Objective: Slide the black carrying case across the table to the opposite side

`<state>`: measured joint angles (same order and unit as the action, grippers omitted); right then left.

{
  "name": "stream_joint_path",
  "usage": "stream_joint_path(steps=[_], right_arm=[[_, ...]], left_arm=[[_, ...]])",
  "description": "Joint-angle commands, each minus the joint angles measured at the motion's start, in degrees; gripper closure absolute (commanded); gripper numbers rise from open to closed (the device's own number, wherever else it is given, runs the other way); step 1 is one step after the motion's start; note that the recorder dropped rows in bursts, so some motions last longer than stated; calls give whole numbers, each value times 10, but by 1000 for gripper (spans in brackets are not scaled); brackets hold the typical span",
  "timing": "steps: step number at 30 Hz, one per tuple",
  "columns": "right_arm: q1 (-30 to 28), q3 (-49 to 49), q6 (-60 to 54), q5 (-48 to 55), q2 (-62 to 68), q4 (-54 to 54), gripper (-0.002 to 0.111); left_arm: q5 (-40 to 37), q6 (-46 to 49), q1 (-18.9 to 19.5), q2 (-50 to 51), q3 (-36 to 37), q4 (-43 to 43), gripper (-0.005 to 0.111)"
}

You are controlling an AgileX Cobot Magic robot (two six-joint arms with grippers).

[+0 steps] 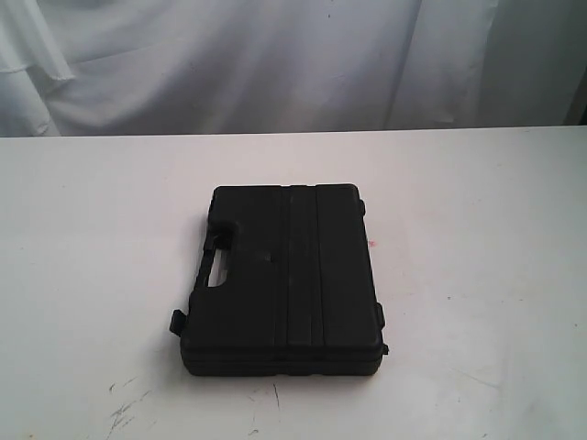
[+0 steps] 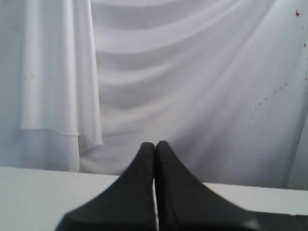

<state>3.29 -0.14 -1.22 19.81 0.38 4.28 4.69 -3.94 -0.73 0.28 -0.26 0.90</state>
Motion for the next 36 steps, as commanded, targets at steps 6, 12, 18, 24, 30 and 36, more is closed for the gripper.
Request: stream_joint_path(steps=[6, 12, 18, 24, 30, 36], right_arm=[[0, 1, -3, 0, -4, -3, 108], [0, 1, -3, 0, -4, -3, 108], [0, 1, -3, 0, -4, -3, 108], [0, 1, -3, 0, -4, -3, 108], [0, 1, -3, 0, -4, -3, 108], [0, 1, -3, 0, -4, -3, 108]], left_arm=[[36, -67, 2, -3, -4, 20, 107], [-78, -68, 2, 27, -107, 20, 107], [-222, -63, 2, 168, -249, 20, 107], [-367, -62, 2, 341, -366, 37, 107], [-384, -58, 2, 437, -404, 61, 107], [-395, -33, 2, 489, -416, 122, 107]])
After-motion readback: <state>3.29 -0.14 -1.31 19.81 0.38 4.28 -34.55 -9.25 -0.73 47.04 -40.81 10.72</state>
